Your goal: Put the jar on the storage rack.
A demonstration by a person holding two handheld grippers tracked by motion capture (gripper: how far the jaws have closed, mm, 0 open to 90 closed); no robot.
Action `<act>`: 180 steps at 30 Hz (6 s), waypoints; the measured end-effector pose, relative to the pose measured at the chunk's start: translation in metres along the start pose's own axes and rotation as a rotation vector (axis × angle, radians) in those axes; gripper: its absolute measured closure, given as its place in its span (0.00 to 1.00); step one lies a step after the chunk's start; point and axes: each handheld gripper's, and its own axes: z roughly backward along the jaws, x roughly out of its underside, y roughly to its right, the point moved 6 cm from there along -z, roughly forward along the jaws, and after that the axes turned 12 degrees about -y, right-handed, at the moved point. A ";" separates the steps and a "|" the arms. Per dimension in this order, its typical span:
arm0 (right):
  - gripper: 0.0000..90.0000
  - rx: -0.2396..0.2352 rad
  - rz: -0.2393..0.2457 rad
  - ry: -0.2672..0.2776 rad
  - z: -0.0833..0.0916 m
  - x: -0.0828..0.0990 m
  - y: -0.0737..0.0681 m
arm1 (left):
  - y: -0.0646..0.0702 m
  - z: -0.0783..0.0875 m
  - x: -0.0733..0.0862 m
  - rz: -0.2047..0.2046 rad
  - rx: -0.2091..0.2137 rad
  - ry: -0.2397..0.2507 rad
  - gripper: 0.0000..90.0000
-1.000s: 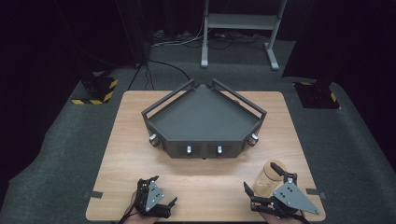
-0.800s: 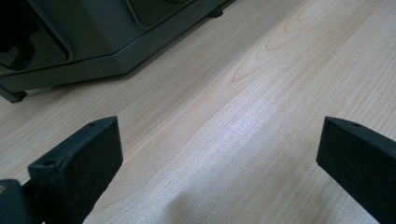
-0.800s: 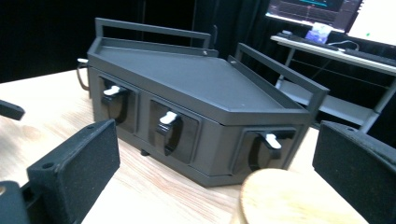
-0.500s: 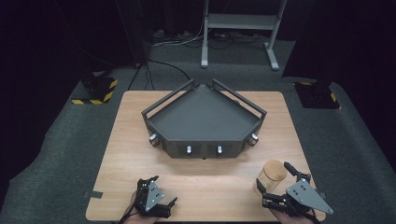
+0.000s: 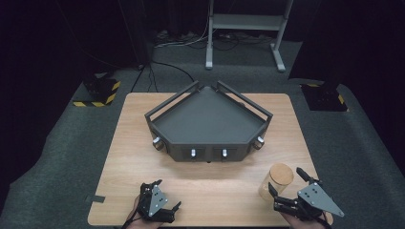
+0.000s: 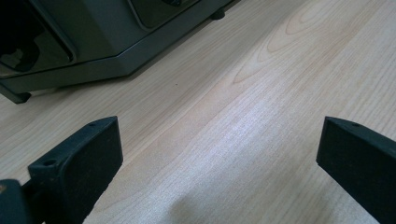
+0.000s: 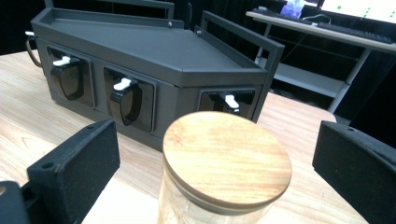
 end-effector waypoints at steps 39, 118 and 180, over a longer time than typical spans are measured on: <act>0.01 -0.017 -0.069 -0.048 -0.030 0.050 -0.004 | 0.001 0.001 0.000 -0.007 -0.006 0.015 0.01; 0.27 -0.081 -0.064 0.029 -0.039 0.029 -0.025 | -0.001 0.001 0.000 0.018 -0.010 0.011 0.01; 0.27 -0.083 -0.056 0.167 -0.054 -0.120 -0.024 | -0.003 0.004 0.000 0.034 0.024 0.043 0.01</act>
